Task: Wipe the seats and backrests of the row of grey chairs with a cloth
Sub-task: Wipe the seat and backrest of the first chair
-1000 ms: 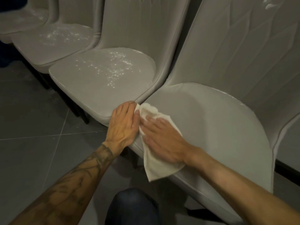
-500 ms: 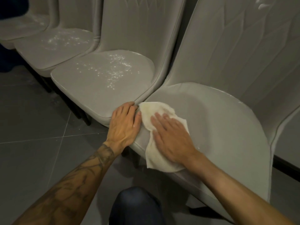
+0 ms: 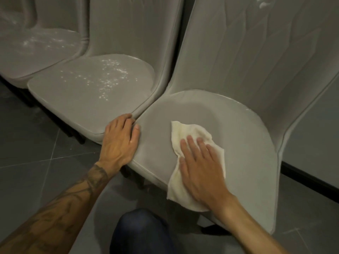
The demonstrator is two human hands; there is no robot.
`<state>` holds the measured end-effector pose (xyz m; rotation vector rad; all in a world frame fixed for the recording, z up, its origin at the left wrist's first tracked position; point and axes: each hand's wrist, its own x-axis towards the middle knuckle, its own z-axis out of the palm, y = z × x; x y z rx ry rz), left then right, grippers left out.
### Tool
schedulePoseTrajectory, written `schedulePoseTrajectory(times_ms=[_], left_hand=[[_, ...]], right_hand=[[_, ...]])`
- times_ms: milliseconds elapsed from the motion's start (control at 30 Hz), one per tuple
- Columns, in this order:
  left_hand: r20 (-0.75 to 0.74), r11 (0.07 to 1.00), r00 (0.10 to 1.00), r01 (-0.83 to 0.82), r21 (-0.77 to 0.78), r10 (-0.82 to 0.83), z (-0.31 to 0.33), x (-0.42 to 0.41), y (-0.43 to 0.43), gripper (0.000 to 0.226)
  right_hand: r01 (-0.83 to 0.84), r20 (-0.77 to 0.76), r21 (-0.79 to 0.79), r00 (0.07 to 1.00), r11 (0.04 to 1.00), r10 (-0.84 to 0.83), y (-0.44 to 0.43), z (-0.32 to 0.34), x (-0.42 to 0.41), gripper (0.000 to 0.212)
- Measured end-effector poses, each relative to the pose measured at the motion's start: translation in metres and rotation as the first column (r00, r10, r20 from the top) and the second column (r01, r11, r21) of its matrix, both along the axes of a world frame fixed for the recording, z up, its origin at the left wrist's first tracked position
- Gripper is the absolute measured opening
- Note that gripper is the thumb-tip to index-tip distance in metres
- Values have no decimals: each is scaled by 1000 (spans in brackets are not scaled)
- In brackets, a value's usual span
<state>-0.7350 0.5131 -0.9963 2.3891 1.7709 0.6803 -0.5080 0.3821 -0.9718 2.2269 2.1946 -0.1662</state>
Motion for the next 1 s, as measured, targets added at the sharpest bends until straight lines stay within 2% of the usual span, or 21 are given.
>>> schedulePoseTrajectory(times_ms=[67, 100, 167, 233, 367, 433, 500, 633, 700, 767, 900, 1000], left_hand=[[-6, 1000, 1000, -1, -11, 1, 1, 0, 1, 52], [-14, 1000, 1000, 4, -22, -4, 2, 0, 0, 54], [-24, 999, 1000, 10, -36, -10, 2, 0, 0, 59], [-19, 999, 1000, 12, -36, -12, 1, 0, 0, 59], [-13, 1000, 1000, 5, 5, -4, -1, 1, 0, 53], [-7, 1000, 1000, 3, 11, -2, -1, 2, 0, 51], [-5, 1000, 1000, 1, 13, -1, -1, 3, 0, 51], [-19, 1000, 1000, 19, 7, -19, 0, 2, 0, 50], [-17, 1000, 1000, 14, 6, -14, -1, 2, 1, 50], [-10, 1000, 1000, 14, 20, -14, -1, 2, 1, 51], [-7, 999, 1000, 9, 32, -9, -2, 3, 1, 51], [-6, 999, 1000, 2, 35, -2, -2, 4, 0, 49]], right_hand=[[-31, -9, 100, 999, 995, 32, 23, -2, -38, 61], [-61, -61, 132, 996, 989, 70, 36, -6, -57, 58], [-106, -138, 80, 983, 991, 117, 53, -8, -77, 58], [-87, -116, 83, 989, 993, 96, 45, -10, -58, 58], [62, -69, 113, 996, 992, -55, -24, -12, 17, 60], [188, -85, 56, 979, 980, -183, -50, -8, 40, 65], [247, -73, -4, 966, 969, -247, -46, -6, 29, 68], [105, -174, 68, 980, 992, -92, 15, -6, -27, 60], [57, -145, 58, 988, 997, -48, 20, -6, -21, 58], [91, -80, 33, 993, 995, -88, -6, -7, 10, 58], [270, -80, 28, 960, 962, -267, -76, -6, 71, 63], [394, -57, 24, 918, 919, -392, -93, -1, 68, 67]])
